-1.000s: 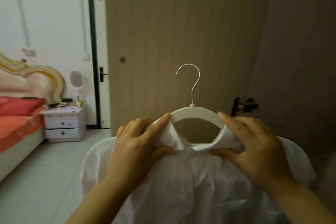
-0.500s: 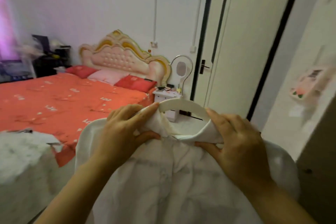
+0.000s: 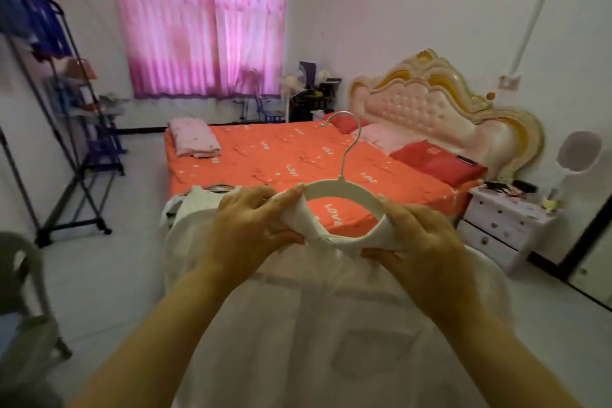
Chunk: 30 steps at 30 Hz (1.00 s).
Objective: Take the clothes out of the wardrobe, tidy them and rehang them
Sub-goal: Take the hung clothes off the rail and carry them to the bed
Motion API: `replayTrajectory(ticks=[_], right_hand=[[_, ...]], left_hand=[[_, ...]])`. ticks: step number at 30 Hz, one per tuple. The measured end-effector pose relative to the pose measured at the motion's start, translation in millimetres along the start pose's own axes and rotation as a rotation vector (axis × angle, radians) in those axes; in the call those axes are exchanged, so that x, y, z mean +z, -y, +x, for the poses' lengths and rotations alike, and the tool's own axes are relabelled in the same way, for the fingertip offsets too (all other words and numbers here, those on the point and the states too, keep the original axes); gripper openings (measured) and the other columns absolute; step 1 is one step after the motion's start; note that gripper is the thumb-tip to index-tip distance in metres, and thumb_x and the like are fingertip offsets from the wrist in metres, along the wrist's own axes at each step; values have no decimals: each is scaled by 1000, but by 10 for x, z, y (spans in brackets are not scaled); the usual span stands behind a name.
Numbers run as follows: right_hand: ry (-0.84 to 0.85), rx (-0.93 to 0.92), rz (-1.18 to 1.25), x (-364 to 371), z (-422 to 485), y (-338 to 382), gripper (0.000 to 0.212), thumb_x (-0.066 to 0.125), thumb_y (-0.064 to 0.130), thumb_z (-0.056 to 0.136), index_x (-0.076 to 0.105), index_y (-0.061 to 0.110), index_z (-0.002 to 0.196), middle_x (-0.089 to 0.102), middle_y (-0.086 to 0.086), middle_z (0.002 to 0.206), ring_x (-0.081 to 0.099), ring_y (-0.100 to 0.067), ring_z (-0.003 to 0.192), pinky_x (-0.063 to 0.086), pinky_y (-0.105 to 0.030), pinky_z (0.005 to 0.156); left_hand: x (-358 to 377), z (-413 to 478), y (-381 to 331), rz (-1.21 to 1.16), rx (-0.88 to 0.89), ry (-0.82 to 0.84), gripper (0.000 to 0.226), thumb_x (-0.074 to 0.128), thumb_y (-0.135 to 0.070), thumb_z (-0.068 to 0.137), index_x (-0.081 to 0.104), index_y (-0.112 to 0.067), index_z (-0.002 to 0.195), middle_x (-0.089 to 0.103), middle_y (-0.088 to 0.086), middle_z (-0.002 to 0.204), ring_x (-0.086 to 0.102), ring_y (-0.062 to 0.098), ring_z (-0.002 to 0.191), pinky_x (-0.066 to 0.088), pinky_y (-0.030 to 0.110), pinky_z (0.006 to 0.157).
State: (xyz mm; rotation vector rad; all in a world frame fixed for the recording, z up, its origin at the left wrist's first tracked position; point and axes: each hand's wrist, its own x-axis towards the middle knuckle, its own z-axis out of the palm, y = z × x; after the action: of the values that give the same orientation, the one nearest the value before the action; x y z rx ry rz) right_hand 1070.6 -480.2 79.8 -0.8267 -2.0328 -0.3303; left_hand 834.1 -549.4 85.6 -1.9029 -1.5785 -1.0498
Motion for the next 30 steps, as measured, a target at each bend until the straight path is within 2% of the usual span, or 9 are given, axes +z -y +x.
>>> replayTrajectory(ticks=[3, 10, 16, 24, 30], right_hand=[[19, -49, 93, 403, 196, -73, 69, 87, 32, 55, 65, 6, 116, 67, -11, 94, 64, -34, 82, 52, -42, 75], [47, -121, 220, 1418, 619, -196, 69, 87, 31, 55, 65, 7, 116, 66, -10, 93, 63, -34, 78, 52, -41, 71], [85, -160, 240, 2416, 1070, -274, 68, 88, 31, 55, 66, 7, 114, 67, -10, 92, 64, -34, 77, 54, -42, 70], [94, -199, 264, 3758, 1950, -238, 69, 91, 27, 49, 68, 7, 112, 68, -11, 90, 64, -33, 76, 51, -37, 67], [149, -198, 324, 4725, 2412, -306, 67, 91, 26, 50, 69, 6, 110, 68, -12, 90, 65, -34, 77, 51, -40, 69]], left_hand=[[64, 17, 222, 60, -53, 13, 61, 74, -36, 60, 66, -8, 114, 68, 14, 93, 66, 34, 84, 52, 51, 73], [383, 85, 920, 167, -132, 33, 61, 77, -35, 63, 65, -7, 116, 67, 14, 90, 64, 35, 78, 52, 53, 69], [844, 248, 1797, 212, -177, 32, 61, 70, -39, 64, 65, -8, 116, 68, 12, 88, 64, 33, 76, 51, 46, 69], [1315, 690, 3142, 222, -248, 31, 61, 71, -39, 62, 66, -7, 114, 66, 11, 86, 63, 30, 74, 51, 44, 69], [1729, 944, 3948, 242, -306, 46, 60, 71, -40, 62, 67, -7, 113, 66, 10, 83, 62, 29, 70, 51, 42, 66]])
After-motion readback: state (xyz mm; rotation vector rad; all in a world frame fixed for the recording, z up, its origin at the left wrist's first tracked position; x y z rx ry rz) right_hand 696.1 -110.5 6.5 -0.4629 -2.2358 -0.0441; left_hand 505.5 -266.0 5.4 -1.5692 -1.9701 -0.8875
